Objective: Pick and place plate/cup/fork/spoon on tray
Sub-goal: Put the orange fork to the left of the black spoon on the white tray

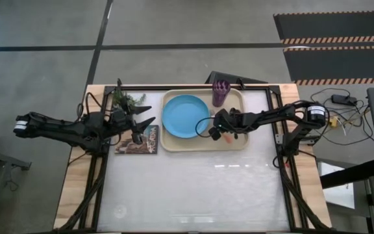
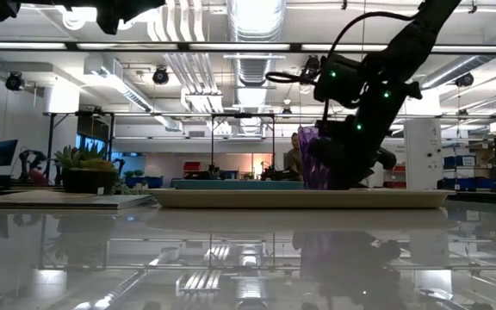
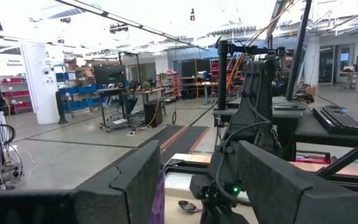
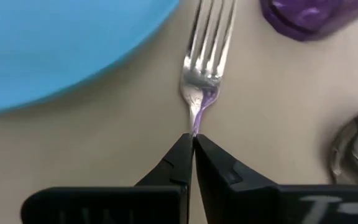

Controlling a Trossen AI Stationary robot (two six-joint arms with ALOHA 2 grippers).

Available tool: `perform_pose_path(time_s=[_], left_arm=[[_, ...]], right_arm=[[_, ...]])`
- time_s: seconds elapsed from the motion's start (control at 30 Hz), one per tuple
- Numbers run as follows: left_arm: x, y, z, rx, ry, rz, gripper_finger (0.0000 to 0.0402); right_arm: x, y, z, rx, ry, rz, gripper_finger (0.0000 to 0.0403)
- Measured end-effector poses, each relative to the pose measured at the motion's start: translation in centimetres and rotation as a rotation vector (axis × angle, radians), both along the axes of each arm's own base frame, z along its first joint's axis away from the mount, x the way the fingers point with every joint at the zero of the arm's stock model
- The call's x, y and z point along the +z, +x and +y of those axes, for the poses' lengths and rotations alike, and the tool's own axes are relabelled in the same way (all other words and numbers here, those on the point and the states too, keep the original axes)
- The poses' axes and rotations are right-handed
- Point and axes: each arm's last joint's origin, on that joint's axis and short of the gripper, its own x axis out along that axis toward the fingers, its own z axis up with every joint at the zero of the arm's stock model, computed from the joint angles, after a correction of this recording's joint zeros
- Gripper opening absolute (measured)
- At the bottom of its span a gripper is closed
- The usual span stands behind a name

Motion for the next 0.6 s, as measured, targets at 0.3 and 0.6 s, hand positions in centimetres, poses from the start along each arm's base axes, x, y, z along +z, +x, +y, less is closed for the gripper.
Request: perform_pose_path(time_s=[0.3, 0.6], left_arm=[[-0.1, 0.0, 0.0, 0.0, 0.0, 0.005, 0.0196], [-0.2, 0.0, 0.0, 0.0, 0.0, 0.005, 0.0196]], right_arm=[[1.8, -1.3, 0.3, -0.061, 0.031, -0.004, 0.0011], [3.3, -3.4, 1.6, -0.071, 0.12, 0.069, 0.0011]])
